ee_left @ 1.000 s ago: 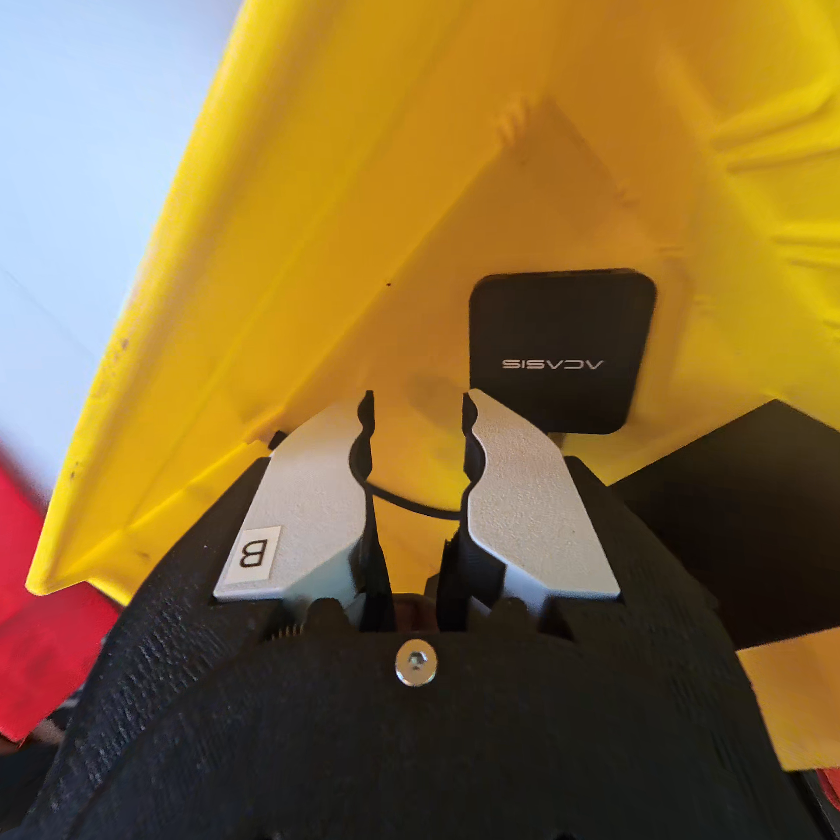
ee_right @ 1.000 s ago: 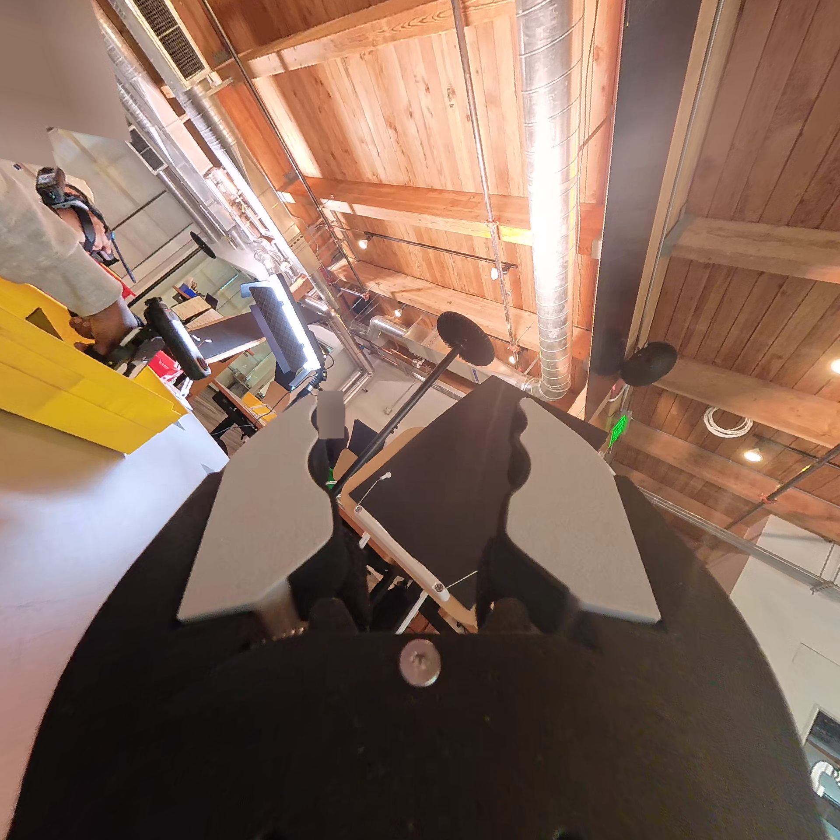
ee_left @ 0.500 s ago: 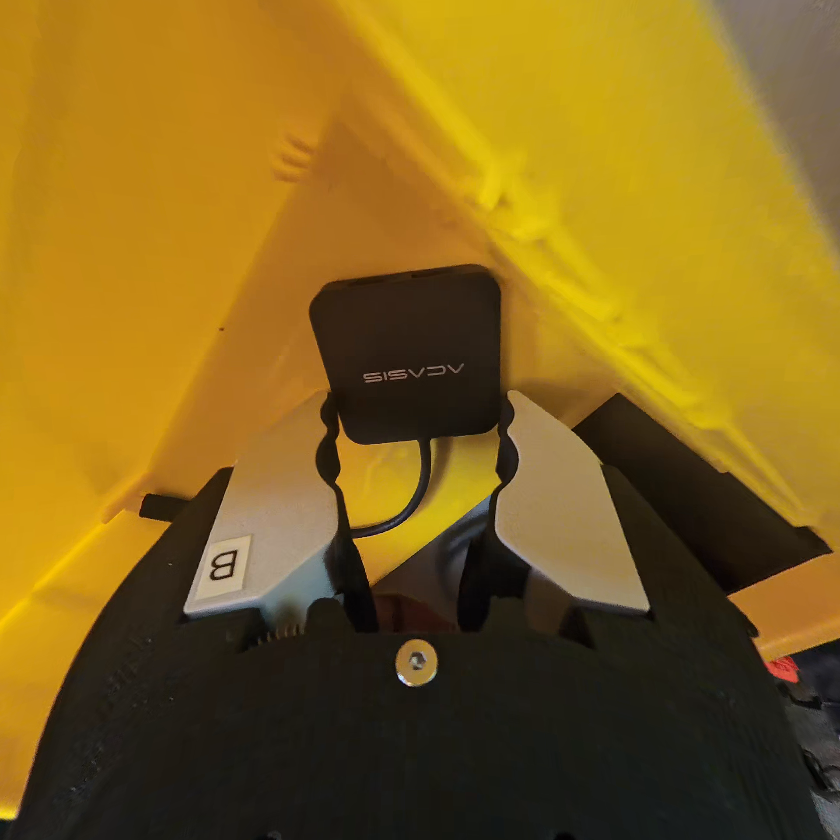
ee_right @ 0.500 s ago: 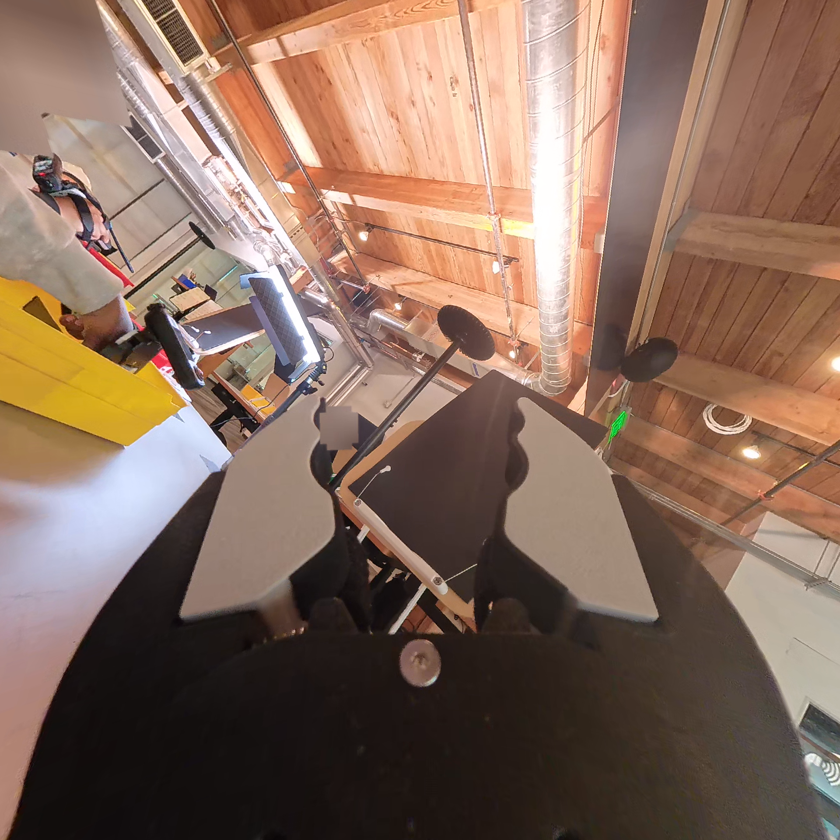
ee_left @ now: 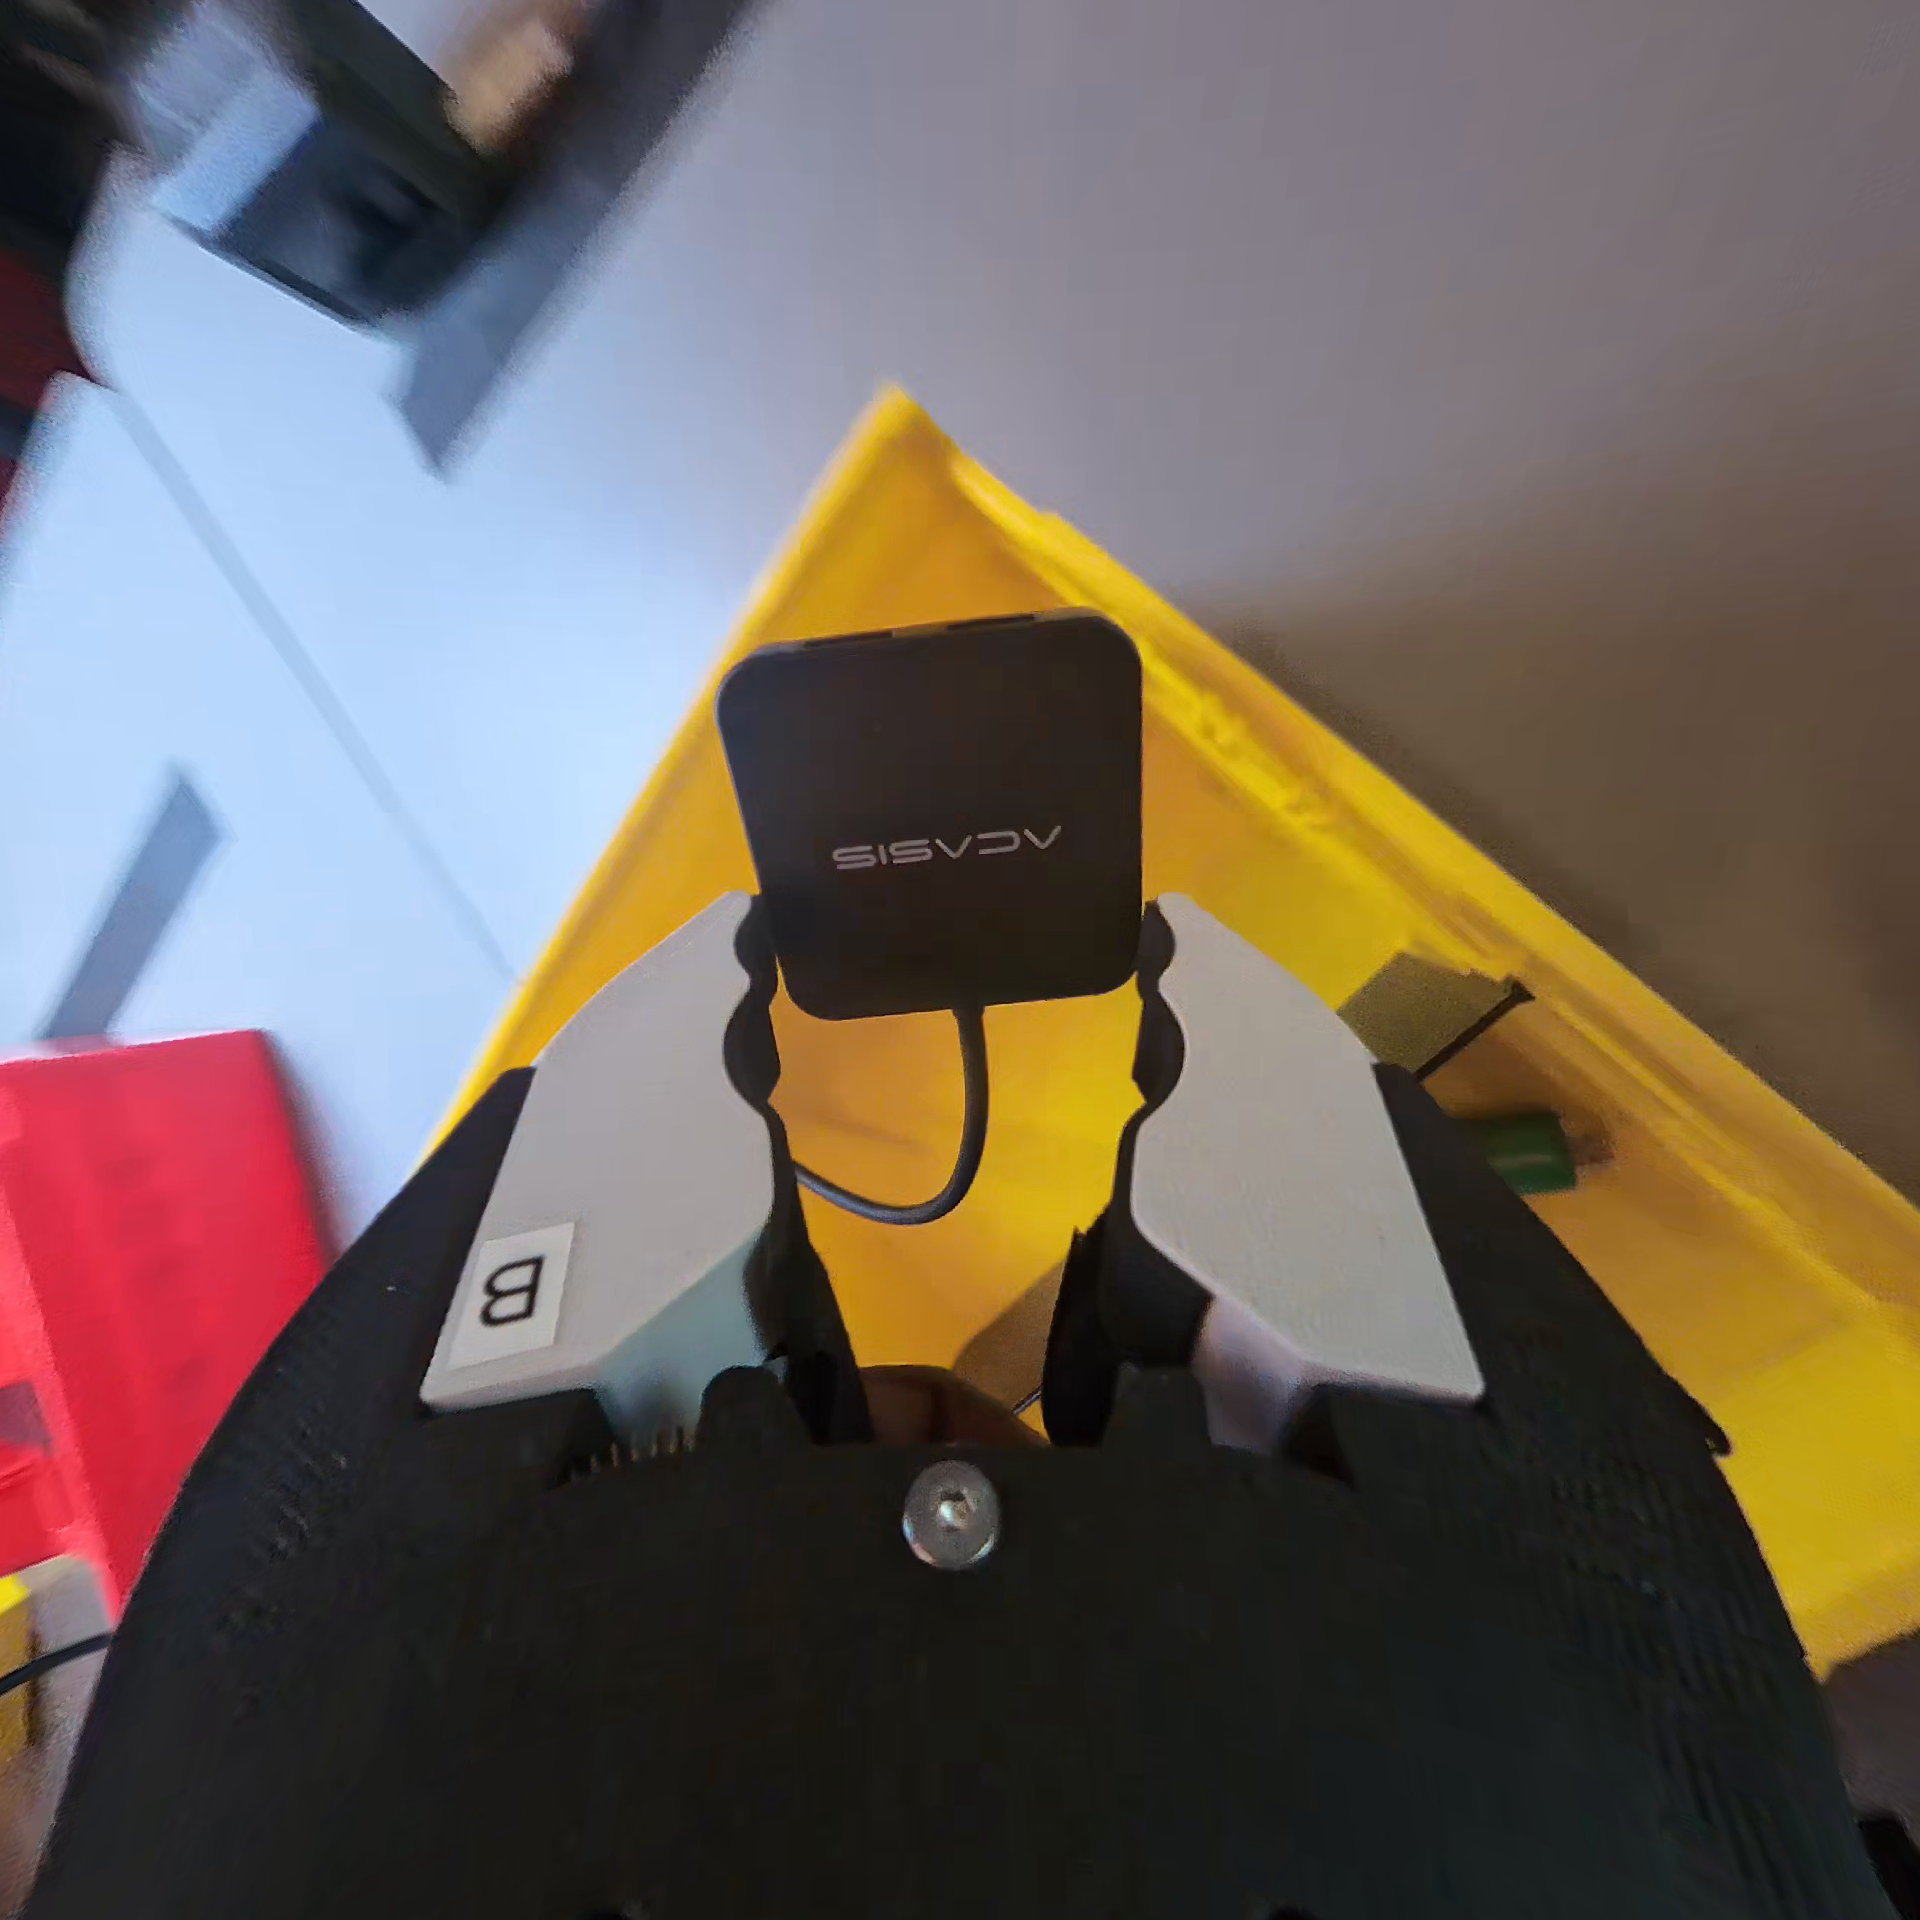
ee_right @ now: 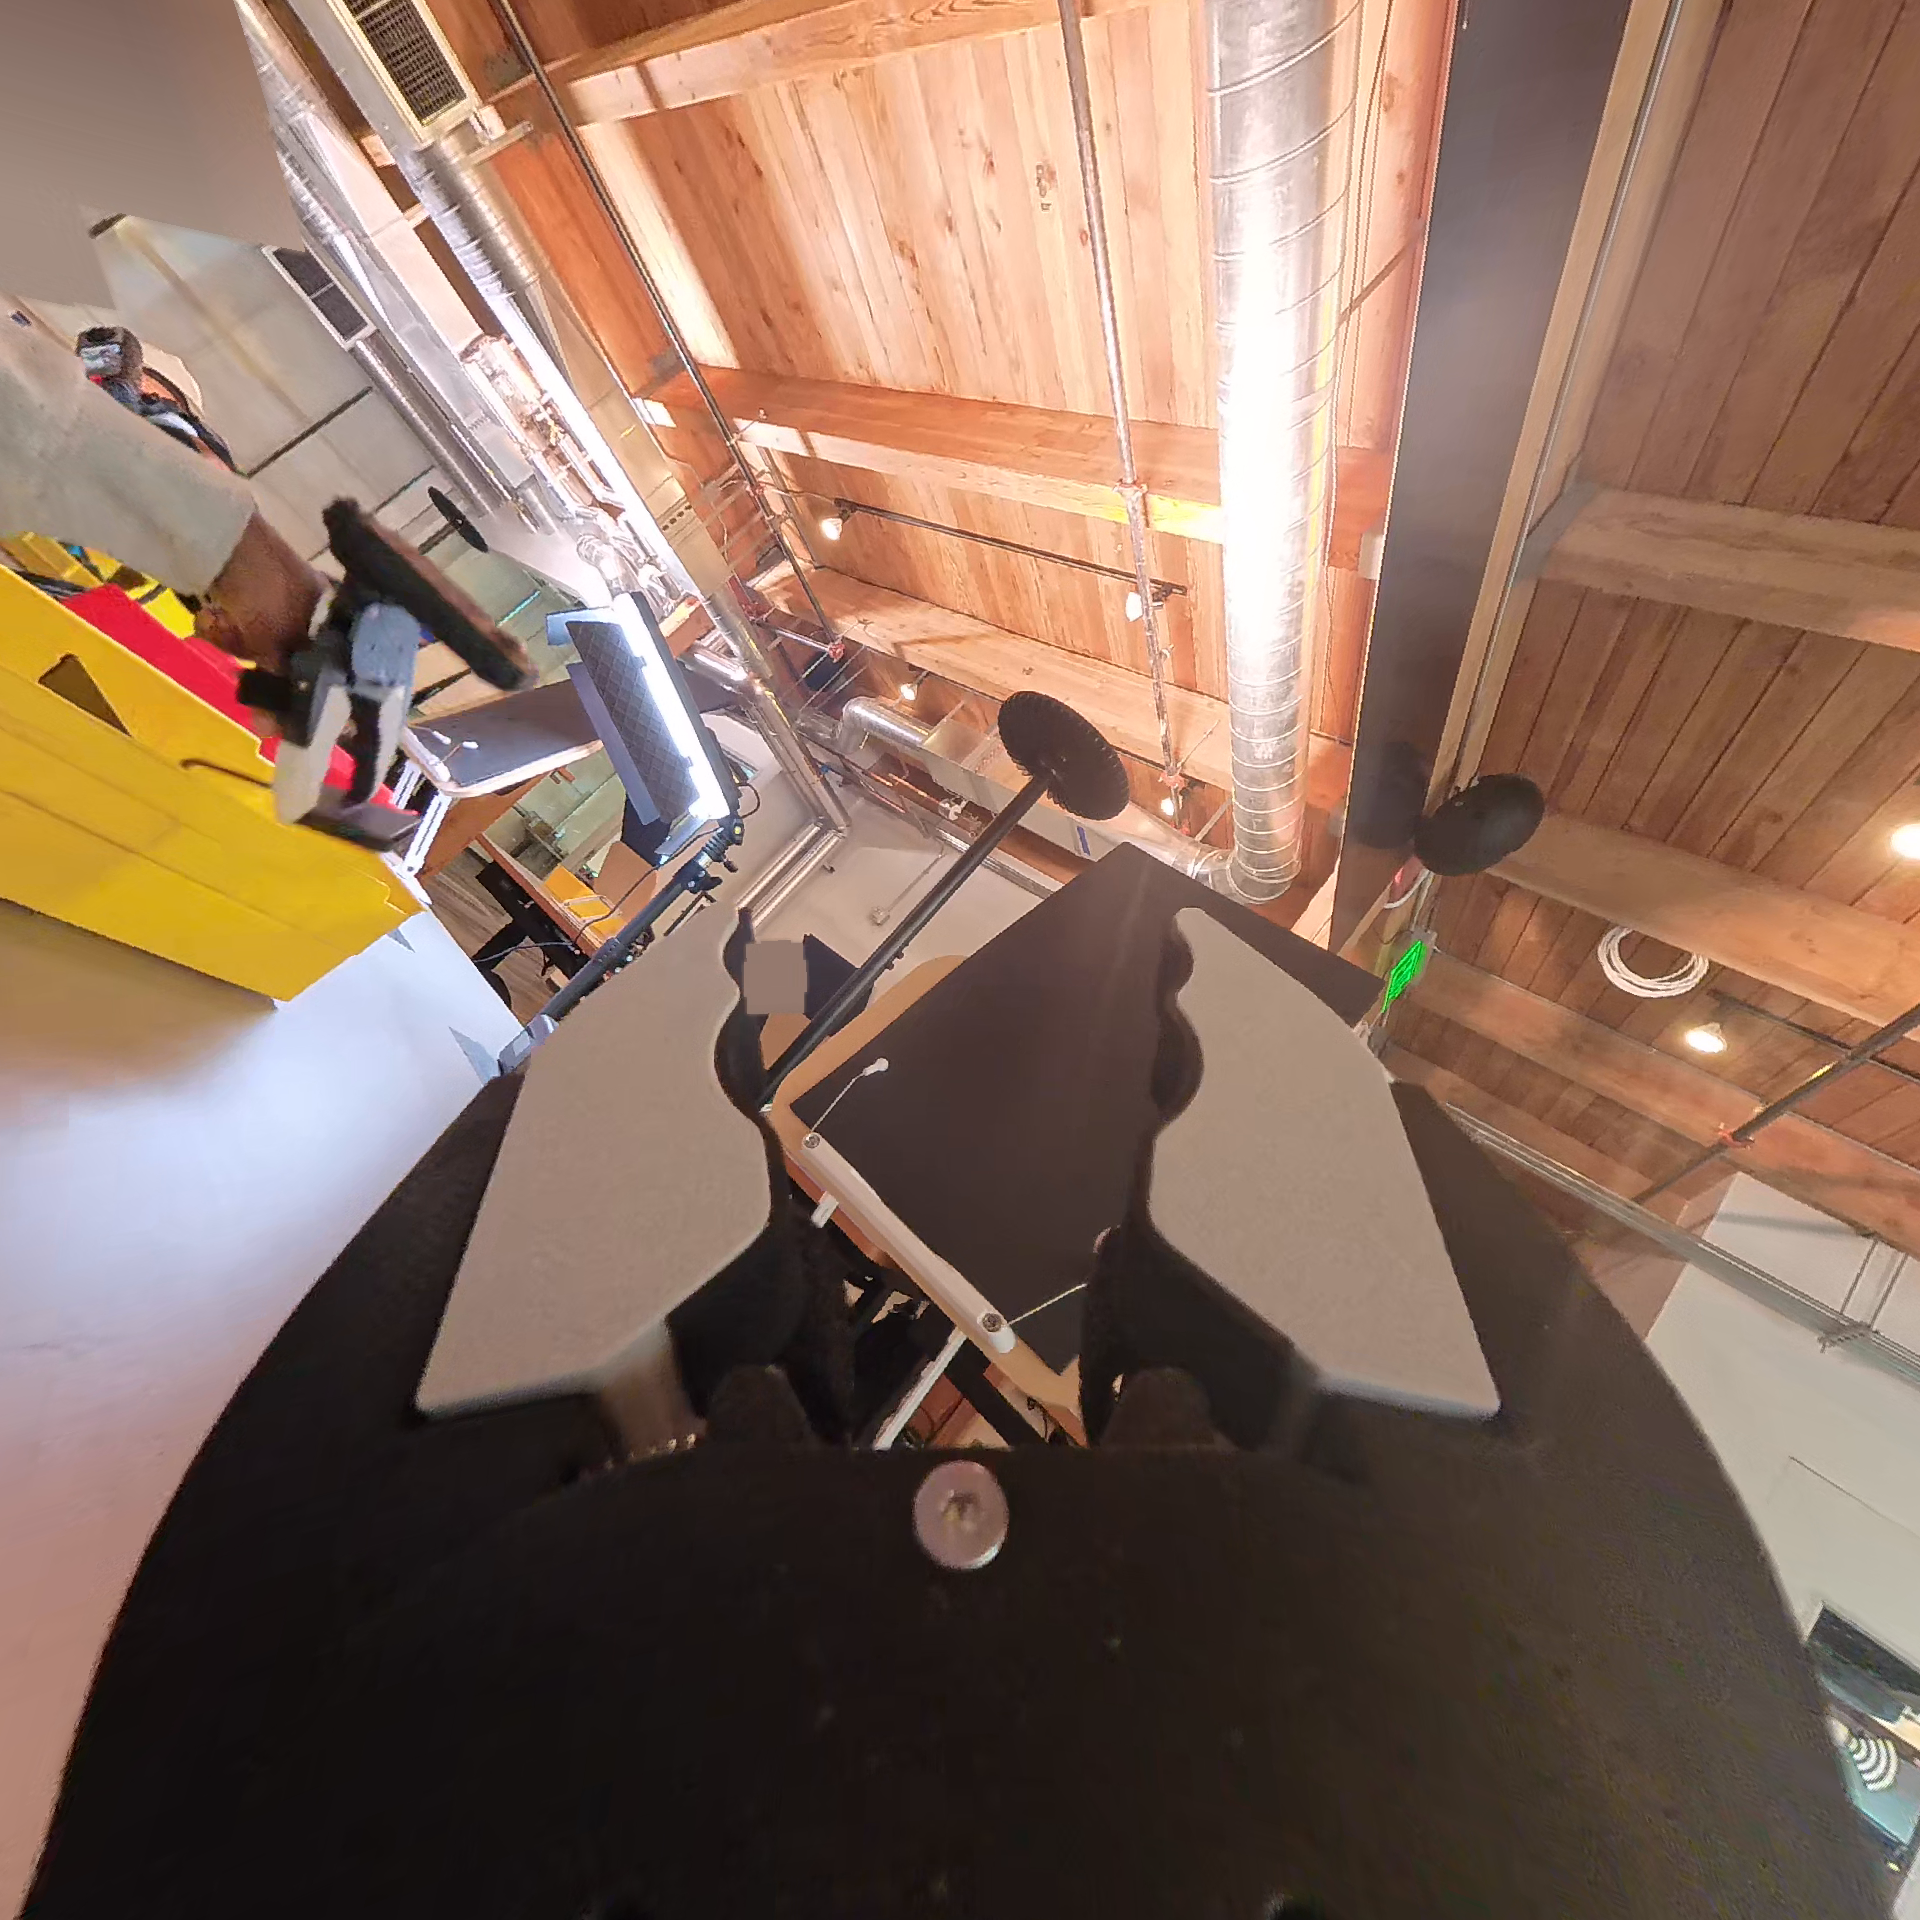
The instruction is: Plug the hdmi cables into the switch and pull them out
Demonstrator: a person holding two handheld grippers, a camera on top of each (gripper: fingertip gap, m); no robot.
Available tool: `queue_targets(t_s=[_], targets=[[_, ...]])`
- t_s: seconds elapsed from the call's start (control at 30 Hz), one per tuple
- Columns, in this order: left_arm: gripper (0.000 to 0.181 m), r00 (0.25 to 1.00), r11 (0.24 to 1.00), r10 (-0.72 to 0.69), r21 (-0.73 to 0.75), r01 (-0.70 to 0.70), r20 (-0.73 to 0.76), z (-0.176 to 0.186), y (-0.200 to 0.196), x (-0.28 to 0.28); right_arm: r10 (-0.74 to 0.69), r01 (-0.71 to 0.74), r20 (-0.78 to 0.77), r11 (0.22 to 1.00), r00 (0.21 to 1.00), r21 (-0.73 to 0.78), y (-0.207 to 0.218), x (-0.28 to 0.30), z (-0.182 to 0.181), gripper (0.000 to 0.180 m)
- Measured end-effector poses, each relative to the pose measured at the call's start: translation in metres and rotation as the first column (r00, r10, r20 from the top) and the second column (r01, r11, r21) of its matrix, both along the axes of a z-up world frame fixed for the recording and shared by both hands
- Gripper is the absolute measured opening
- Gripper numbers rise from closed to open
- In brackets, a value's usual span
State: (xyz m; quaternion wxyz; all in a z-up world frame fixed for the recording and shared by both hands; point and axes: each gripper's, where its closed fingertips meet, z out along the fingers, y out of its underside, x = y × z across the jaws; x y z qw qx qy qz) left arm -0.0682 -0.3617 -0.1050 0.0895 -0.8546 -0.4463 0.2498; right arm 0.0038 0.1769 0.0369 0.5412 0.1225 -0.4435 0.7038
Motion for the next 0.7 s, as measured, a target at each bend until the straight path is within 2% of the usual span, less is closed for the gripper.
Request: queue_targets(t_s=[0.03,0.1,0.13,0.2,0.27,0.37,0.43,0.47,0.53,0.6,0.7], targets=[[0.066,0.995,1.000,0.007,-0.011,-0.008,-0.097,0.018,0.001,-0.002,0.003,-0.003,0.004,1.000,1.000,0.001,-0.001,0.000,0.000,0.073],[0.066,0.944,0.998,0.031,-0.047,-0.049,-0.327,0.059,0.000,-0.004,0.015,-0.015,0.014,1.000,1.000,0.008,-0.003,0.000,-0.002,0.071],[0.066,0.892,0.995,0.035,-0.071,-0.075,-0.451,0.081,0.001,-0.001,0.022,-0.022,0.017,1.000,1.000,0.018,-0.006,0.001,-0.004,0.071],[0.066,0.734,0.988,0.010,-0.107,-0.112,-0.679,0.124,0.012,0.010,0.041,-0.042,0.021,0.998,0.999,0.041,-0.015,0.005,-0.006,0.071],[0.066,0.504,0.987,-0.046,-0.118,-0.112,-0.862,0.164,0.039,0.029,0.058,-0.060,0.020,0.996,0.998,0.059,-0.025,0.011,-0.007,0.071],[0.066,0.225,0.990,-0.114,-0.129,-0.052,-0.968,0.195,0.095,0.065,0.069,-0.068,-0.009,0.996,0.998,0.056,-0.040,0.028,0.001,0.069],[0.066,0.051,0.992,-0.088,-0.083,0.093,-0.995,0.204,0.143,0.087,0.134,-0.134,-0.012,0.991,0.991,0.002,-0.049,0.047,0.014,0.066],[0.067,-0.013,0.982,-0.044,-0.045,0.181,-0.999,0.206,0.166,0.096,0.191,-0.191,-0.003,0.981,0.982,-0.034,-0.055,0.057,0.020,0.066],[0.066,-0.061,0.924,0.069,0.040,0.381,-0.996,0.199,0.212,0.107,0.326,-0.322,0.047,0.943,0.944,-0.082,-0.074,0.072,0.026,0.067],[0.066,-0.057,0.837,0.159,0.104,0.537,-0.986,0.185,0.254,0.112,0.432,-0.427,0.148,0.902,0.890,-0.065,-0.106,0.079,0.021,0.069],[0.067,-0.028,0.769,0.169,0.114,0.629,-0.985,0.156,0.304,0.106,0.491,-0.512,0.293,0.859,0.820,-0.007,-0.154,0.082,0.008,0.070]])
